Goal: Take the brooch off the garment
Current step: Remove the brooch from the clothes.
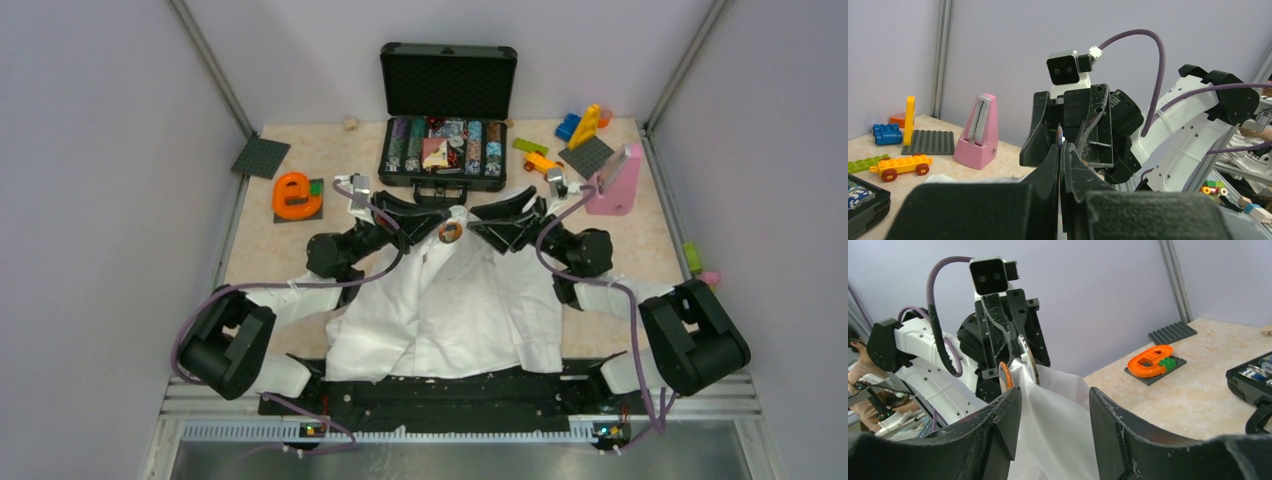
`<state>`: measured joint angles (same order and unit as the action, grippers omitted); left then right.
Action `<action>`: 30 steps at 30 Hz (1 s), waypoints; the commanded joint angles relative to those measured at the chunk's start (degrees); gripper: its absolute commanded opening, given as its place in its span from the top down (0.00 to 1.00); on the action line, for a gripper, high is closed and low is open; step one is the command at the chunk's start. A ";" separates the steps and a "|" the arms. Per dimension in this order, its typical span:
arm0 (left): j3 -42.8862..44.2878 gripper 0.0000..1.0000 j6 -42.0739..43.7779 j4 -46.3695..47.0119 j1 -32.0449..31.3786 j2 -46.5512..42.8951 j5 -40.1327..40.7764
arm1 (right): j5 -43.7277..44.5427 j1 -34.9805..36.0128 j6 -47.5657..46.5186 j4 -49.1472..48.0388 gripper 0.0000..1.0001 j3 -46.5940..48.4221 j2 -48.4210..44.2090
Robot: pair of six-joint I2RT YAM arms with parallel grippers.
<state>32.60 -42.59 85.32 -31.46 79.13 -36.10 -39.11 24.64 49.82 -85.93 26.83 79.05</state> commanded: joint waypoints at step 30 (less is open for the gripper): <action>6.44 1.00 -3.80 7.49 0.04 1.43 -5.09 | -0.48 4.50 2.67 -12.67 0.88 10.54 5.08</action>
<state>36.75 -45.12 85.49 -30.70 80.42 -37.65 -40.62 28.49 51.88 -88.44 34.28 83.13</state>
